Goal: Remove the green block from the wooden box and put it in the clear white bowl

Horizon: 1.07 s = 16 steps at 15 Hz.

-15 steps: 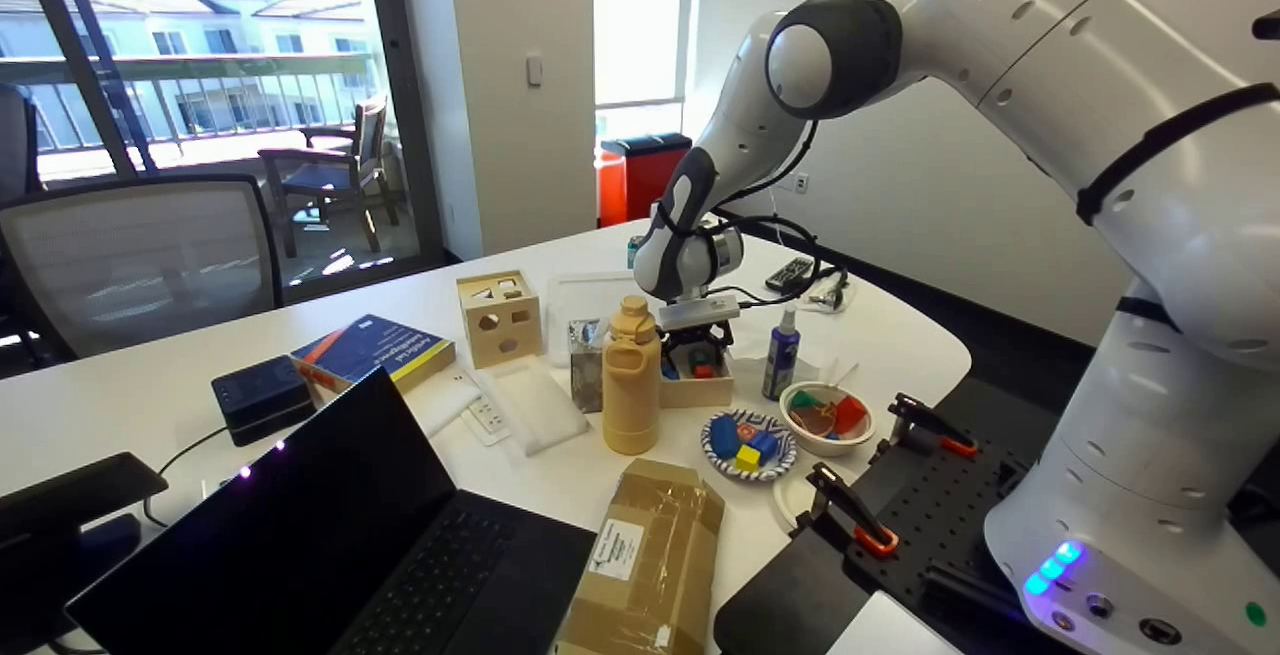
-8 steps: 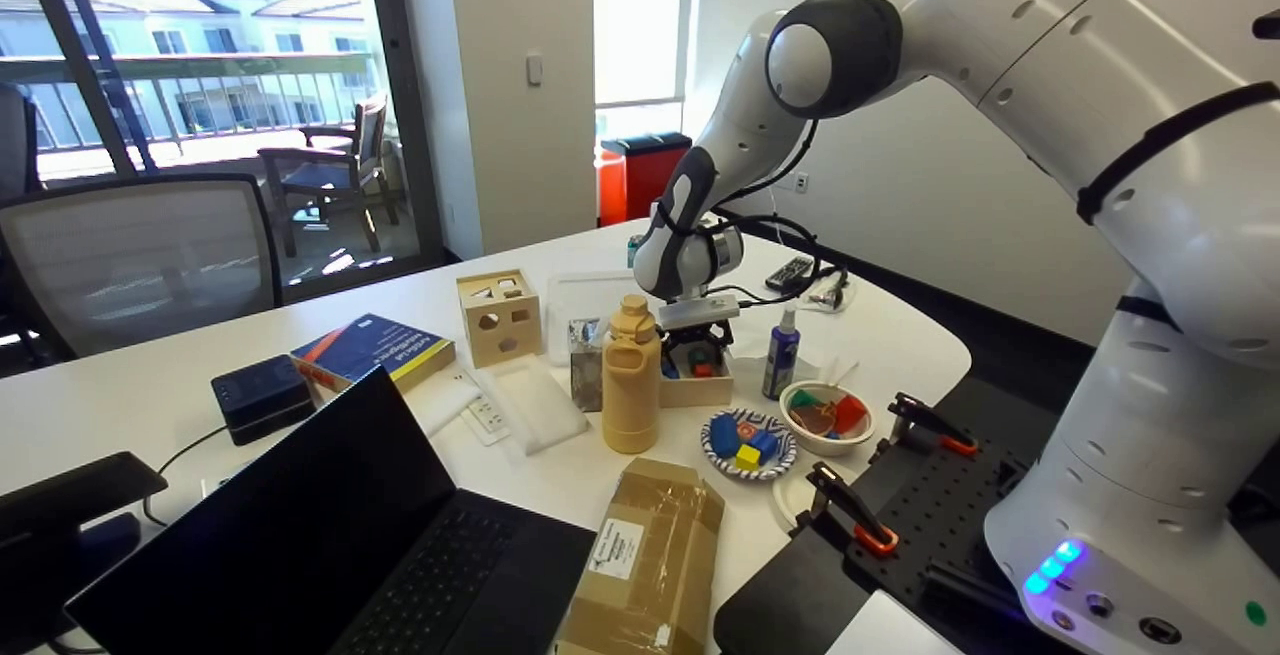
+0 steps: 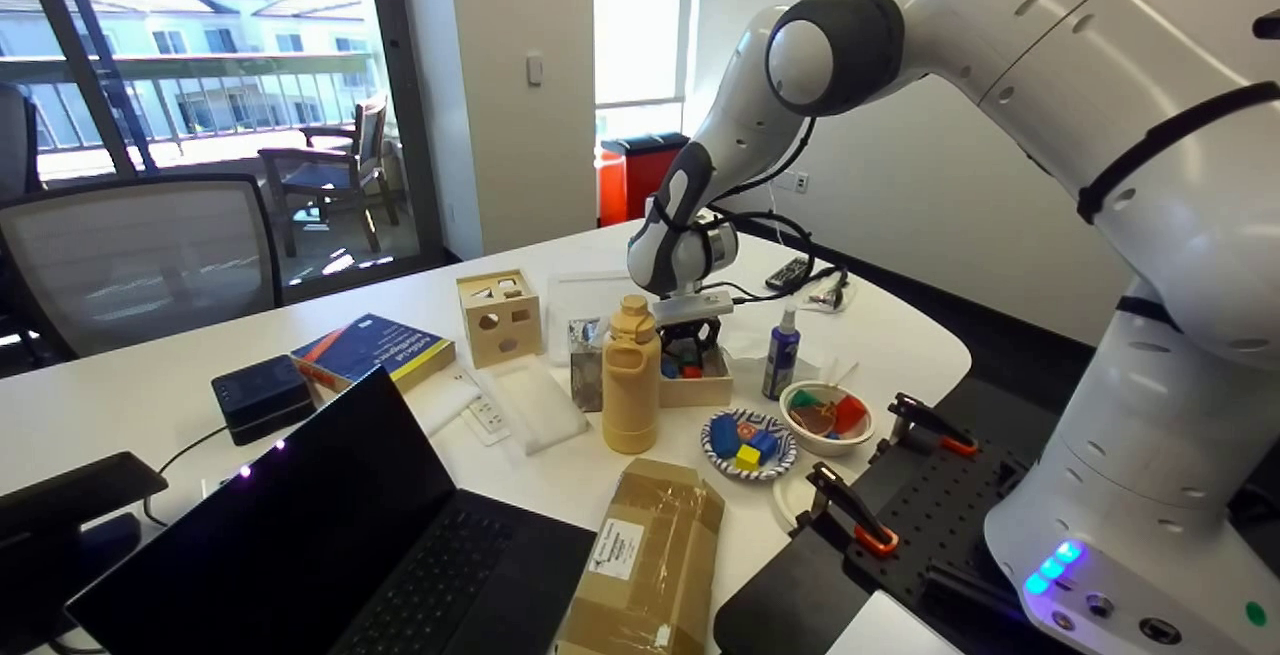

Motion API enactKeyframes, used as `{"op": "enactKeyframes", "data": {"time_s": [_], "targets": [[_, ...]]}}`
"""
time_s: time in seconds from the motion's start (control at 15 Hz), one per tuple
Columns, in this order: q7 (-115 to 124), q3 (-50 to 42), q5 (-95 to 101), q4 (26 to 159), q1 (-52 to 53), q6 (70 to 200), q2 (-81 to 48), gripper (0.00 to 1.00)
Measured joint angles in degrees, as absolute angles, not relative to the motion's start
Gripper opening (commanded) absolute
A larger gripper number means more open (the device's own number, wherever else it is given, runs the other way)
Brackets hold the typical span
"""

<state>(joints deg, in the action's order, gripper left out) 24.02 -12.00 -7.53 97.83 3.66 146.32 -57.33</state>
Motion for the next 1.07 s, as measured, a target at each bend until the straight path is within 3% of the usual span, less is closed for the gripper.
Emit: {"op": "enactKeyframes", "data": {"time_s": [0.07, 0.13, 0.27, 0.6, 1.07], "targets": [[24.0, -11.9, -7.5, 97.7, 3.7, 146.2, -57.3, 0.24], [24.0, -11.9, -7.5, 97.6, 3.7, 146.0, -57.1, 0.54], [24.0, -11.9, -7.5, 97.4, 3.6, 145.7, -57.1, 0.61], [24.0, -11.9, -7.6, 97.3, 3.0, 145.6, -57.9, 0.97], [23.9, -10.5, -8.0, 97.4, 0.8, 146.1, -58.4, 1.0]]}}
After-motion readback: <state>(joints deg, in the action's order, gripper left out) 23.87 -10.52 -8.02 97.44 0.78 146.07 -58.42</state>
